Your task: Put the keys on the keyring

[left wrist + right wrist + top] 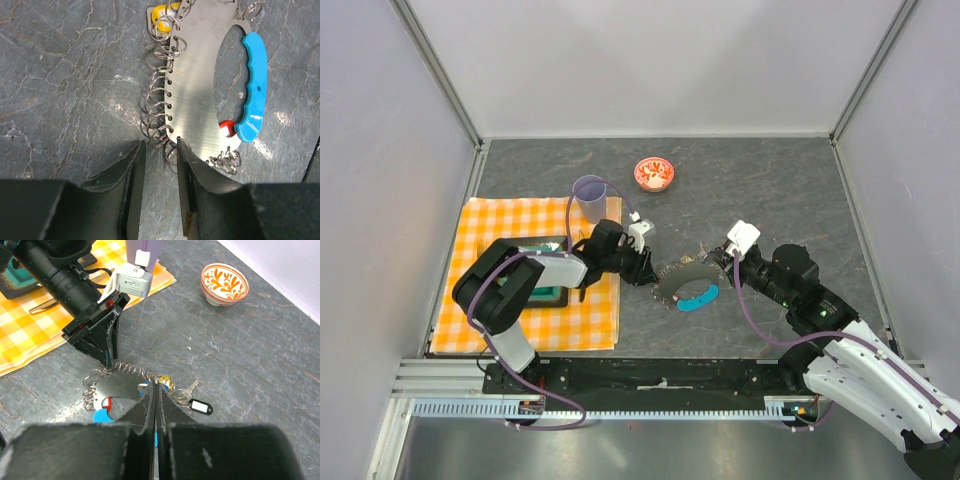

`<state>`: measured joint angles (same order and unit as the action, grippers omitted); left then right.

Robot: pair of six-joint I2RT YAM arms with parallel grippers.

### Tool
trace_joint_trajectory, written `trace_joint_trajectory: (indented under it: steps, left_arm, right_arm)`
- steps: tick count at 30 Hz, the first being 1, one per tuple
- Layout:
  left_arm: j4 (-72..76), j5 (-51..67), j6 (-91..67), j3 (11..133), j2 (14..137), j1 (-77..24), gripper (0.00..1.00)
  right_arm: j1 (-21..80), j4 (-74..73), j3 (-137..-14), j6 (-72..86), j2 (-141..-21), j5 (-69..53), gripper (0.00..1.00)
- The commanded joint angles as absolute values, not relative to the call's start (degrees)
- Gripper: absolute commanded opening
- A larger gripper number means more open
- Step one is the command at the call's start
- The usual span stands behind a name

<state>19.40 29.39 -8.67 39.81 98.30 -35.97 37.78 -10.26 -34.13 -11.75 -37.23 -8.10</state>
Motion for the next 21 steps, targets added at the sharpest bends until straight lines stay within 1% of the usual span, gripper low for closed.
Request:
trace_joint_trajectory:
  steps: [1, 8, 14, 15, 19, 20, 21]
  left_arm:
    - [20.1, 31.4, -5.3, 41.8, 99.8, -35.8, 0.37]
    - [19.2, 32.3, -4.4, 42.9, 101.0, -35.8, 0.33]
    - [18.7, 33.2, -4.0, 43.1, 101.0, -35.8, 0.26]
    - [18.6, 33.4, -3.9, 42.8, 100.6, -35.8, 0.22]
    - [18.8, 34.3, -4.1, 41.9, 99.4, -35.9, 0.15]
    - [19.0, 34.5, -4.1, 41.5, 99.2, -35.9, 0.09]
    - [19.2, 34.7, -4.1, 41.4, 98.9, -35.9, 0.05]
  right_arm:
    - [38.1, -7.4, -34.2, -11.0, -37.2, -9.0, 0.00]
    - [38.0, -7.4, -34.2, -10.9, -37.3, -9.2, 0.00]
    - [38.1, -7.4, -34.1, -10.9, -37.4, -9.2, 0.00]
    - [38.1, -7.3, -34.2, -10.9, -37.4, -9.2, 0.00]
    - [38.1, -7.4, -34.2, -10.9, -37.4, -9.4, 0.00]
    - [38.1, -7.4, -34.2, -10.8, -37.4, -9.5, 0.00]
    - [38.1, -7.3, -34.2, -10.9, -37.5, -9.6, 0.00]
